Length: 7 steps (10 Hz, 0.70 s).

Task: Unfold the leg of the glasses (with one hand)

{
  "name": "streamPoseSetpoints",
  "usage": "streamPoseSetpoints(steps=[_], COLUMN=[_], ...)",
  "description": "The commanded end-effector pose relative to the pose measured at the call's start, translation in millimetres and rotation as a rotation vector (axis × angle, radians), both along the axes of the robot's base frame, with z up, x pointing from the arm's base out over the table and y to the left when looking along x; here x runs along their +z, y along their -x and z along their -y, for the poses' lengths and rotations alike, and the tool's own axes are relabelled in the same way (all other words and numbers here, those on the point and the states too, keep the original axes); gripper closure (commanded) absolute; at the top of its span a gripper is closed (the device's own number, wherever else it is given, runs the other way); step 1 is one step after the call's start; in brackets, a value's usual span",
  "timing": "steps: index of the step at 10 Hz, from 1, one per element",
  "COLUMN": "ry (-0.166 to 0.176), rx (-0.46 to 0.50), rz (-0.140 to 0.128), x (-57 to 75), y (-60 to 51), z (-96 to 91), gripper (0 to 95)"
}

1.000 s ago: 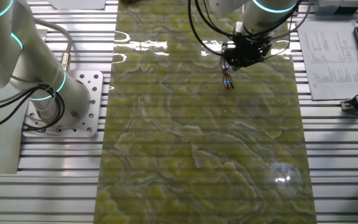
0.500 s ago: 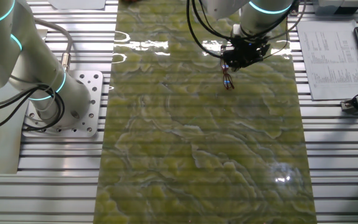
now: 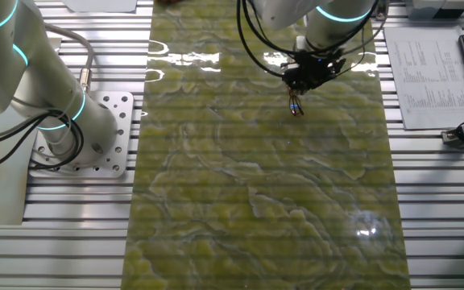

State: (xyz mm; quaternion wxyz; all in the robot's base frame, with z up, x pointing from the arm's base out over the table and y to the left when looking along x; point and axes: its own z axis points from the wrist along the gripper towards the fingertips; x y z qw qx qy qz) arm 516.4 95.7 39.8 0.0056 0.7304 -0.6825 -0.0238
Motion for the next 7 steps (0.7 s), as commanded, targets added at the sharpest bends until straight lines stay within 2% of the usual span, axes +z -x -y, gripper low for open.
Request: streamPoseSetpoints(steps=[1,2,6,7], ry=[-0.002,0.000,0.017,0.017], rx=[-0.012,-0.011,0.003,0.008], rz=[0.005,0.006,0.011,0.019], x=[-1.1,-0.7,-3.3,-5.1], y=[2.1,2.0,4.3,4.8], z=[0.5,0.5,0.5,0.2], gripper=[76.0,95.0,95.0,95.0])
